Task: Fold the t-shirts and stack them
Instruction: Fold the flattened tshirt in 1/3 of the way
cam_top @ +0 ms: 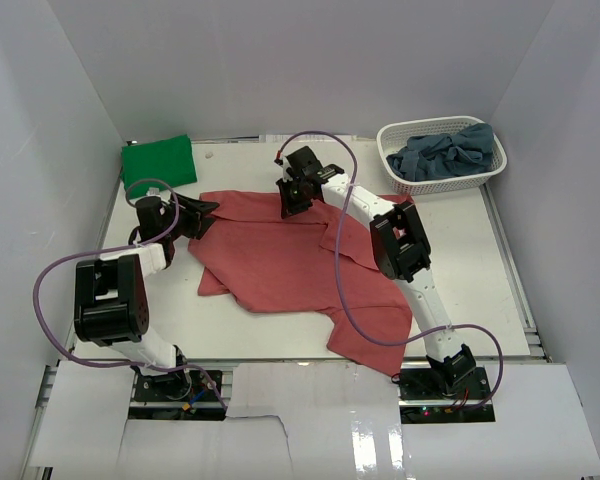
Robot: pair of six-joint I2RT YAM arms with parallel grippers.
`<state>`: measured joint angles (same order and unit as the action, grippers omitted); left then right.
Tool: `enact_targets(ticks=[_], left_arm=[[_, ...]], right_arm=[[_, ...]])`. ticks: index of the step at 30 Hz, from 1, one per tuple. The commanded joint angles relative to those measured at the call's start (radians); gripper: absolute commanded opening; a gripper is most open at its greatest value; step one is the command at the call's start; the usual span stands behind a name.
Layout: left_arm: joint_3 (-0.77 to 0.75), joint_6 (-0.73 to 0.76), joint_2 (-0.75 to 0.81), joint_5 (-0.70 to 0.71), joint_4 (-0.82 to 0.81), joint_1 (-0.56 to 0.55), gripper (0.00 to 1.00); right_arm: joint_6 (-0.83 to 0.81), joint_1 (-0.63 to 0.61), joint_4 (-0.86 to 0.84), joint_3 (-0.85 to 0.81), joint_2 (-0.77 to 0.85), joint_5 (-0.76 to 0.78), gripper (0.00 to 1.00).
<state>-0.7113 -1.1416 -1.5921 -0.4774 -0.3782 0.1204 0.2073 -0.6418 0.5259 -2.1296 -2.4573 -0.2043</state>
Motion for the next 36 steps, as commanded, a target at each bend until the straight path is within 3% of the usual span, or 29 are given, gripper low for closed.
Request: enact_targets(ticks=[1, 7, 17, 36], left_arm=[[0.019, -0.004, -0.012, 0.025, -0.039, -0.010, 0.60], [0.082, -0.079, -0.060, 0.077, -0.159, -0.030, 0.60], [0.070, -0.040, -0.095, 0.197, -0.231, -0.051, 0.61], [-0.024, -0.007, -0.285, 0.256, -0.372, -0.102, 0.62]], right_arm=[[0.014, 0.004, -0.017, 0.010, 0.047, 0.003, 0.08], [0.017, 0.005, -0.006, 0.002, 0.015, 0.014, 0.08], [-0.002, 0.005, -0.012, 0.062, 0.029, 0.022, 0.08], [-0.006, 0.007, -0.050, 0.126, 0.050, 0.016, 0.08]])
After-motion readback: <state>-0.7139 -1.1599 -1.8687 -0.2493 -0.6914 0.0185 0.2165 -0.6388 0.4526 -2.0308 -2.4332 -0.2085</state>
